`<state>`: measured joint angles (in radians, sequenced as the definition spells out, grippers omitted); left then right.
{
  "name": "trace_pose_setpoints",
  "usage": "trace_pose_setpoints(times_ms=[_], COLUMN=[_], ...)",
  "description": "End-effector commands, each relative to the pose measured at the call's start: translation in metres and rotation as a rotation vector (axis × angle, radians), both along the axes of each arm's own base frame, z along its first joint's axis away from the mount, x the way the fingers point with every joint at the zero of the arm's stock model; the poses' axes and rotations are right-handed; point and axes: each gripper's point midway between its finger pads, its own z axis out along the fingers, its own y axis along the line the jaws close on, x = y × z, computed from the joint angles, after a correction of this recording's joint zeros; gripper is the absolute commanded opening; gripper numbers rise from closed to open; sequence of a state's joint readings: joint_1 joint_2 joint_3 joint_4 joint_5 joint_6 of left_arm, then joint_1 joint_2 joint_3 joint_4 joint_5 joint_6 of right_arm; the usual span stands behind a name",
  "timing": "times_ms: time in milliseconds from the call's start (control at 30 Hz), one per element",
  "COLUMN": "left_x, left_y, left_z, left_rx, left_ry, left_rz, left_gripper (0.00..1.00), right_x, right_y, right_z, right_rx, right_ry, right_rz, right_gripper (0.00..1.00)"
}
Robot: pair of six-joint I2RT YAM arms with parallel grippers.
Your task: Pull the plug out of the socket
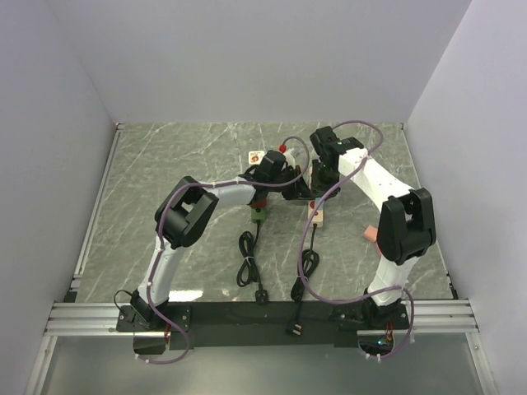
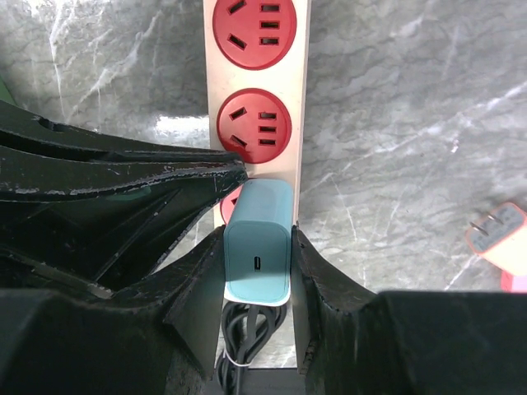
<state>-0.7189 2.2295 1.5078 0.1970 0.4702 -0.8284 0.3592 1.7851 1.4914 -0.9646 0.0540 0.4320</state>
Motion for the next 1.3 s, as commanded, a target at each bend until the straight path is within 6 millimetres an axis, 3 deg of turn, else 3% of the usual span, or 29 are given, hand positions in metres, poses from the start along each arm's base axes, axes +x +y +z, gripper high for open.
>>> trace_pose_setpoints(times_ms=[0, 267, 400, 500, 533, 600, 633, 733, 833, 1000, 1067, 1100, 1167, 1200, 1233, 1267], left_x=[-0.055, -0.057, -0.058, -0.055, -0.055, -0.053, -0.051, -0.046, -0.038, -0.029, -0.028, -0.028, -0.027, -0.027, -0.026, -0.028], left_y=[0.083, 0.086, 0.086, 0.083, 0.082, 0.079, 0.077, 0.070, 0.061, 0.050, 0.048, 0.046, 0.044, 0.042, 0.041, 0.041], left_z=[-0.159, -0.161, -0.160, -0.156, -0.152, -0.147, -0.139, -0.123, -0.091, -0.041, -0.028, -0.022, -0.009, -0.003, 0.007, 0.010], left_rx=[0.473, 0.478, 0.475, 0.463, 0.456, 0.443, 0.429, 0.390, 0.336, 0.269, 0.262, 0.260, 0.268, 0.267, 0.259, 0.270], left_ry=[0.268, 0.270, 0.275, 0.272, 0.266, 0.262, 0.251, 0.230, 0.187, 0.115, 0.096, 0.087, 0.062, 0.050, 0.031, 0.024], left_rz=[0.041, 0.041, 0.042, 0.044, 0.041, 0.044, 0.045, 0.051, 0.054, 0.051, 0.046, 0.040, 0.038, 0.038, 0.038, 0.040], left_gripper=[0.00, 0.00, 0.00, 0.00, 0.00, 0.00, 0.00, 0.00, 0.00, 0.00, 0.01, 0.00, 0.01, 0.06, 0.11, 0.24], right_x=[0.015, 0.014, 0.014, 0.015, 0.014, 0.012, 0.004, -0.001, -0.021, -0.041, -0.044, -0.045, -0.046, -0.046, -0.043, -0.044], right_y=[0.011, 0.009, -0.001, -0.028, -0.049, -0.069, -0.089, -0.112, -0.139, -0.168, -0.173, -0.176, -0.177, -0.179, -0.178, -0.177], right_z=[0.116, 0.118, 0.112, 0.098, 0.086, 0.077, 0.058, 0.044, 0.012, -0.019, -0.022, -0.023, -0.021, -0.019, -0.015, -0.010], right_rx=[0.154, 0.153, 0.111, 0.022, -0.023, -0.033, -0.048, -0.037, -0.091, -0.103, -0.090, -0.089, -0.075, -0.069, -0.055, -0.048], right_ry=[-0.313, -0.323, -0.322, -0.312, -0.296, -0.295, -0.260, -0.276, -0.223, -0.185, -0.177, -0.175, -0.183, -0.185, -0.194, -0.201], right_rz=[-0.015, -0.027, -0.061, -0.163, -0.247, -0.331, -0.413, -0.520, -0.632, -0.781, -0.806, -0.820, -0.826, -0.832, -0.828, -0.828], right_gripper=[0.00, 0.00, 0.00, 0.00, 0.00, 0.00, 0.00, 0.00, 0.00, 0.02, 0.13, 0.34, 0.53, 0.68, 0.71, 0.80])
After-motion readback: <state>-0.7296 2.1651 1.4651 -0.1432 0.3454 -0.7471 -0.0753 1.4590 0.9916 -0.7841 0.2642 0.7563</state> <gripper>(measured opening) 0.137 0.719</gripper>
